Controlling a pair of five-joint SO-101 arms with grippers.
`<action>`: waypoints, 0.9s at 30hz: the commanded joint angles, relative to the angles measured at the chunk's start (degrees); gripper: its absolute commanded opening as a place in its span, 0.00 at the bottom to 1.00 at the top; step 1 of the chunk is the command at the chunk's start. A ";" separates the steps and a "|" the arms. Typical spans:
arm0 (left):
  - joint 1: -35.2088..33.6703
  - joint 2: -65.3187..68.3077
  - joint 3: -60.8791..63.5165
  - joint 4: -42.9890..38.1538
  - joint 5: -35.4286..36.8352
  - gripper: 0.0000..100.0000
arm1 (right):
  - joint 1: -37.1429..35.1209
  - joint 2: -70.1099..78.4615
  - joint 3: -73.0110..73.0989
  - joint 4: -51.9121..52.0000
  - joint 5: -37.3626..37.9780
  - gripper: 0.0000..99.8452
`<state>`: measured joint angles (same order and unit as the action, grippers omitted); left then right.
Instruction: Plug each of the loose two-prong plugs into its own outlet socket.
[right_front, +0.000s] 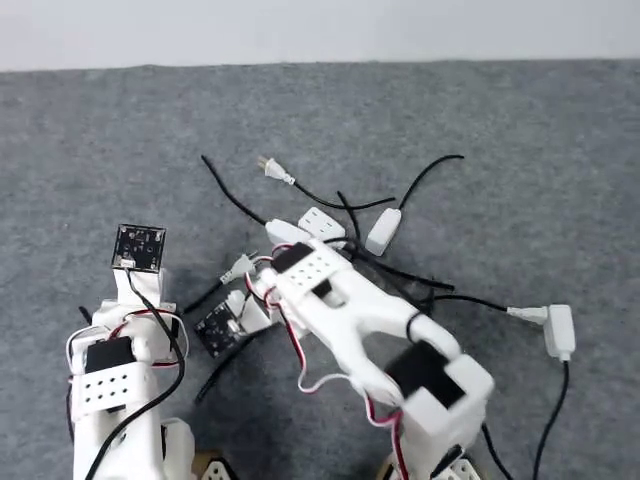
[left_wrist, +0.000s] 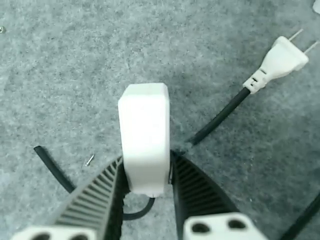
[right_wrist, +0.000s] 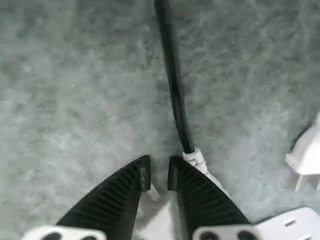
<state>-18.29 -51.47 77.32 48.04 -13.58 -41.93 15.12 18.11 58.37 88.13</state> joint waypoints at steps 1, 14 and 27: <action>-0.44 -1.23 -2.15 -1.58 -0.79 0.01 | -0.48 2.24 -8.62 5.58 0.88 0.07; -0.35 -1.23 -2.07 -1.58 -0.79 0.01 | -0.57 3.21 -18.11 11.12 -5.80 0.07; -0.35 -1.23 -1.98 -1.58 -0.79 0.01 | -0.48 3.47 -12.57 3.12 -6.15 0.07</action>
<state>-18.29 -51.47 77.32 48.04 -13.58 -42.37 20.92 5.98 61.89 82.86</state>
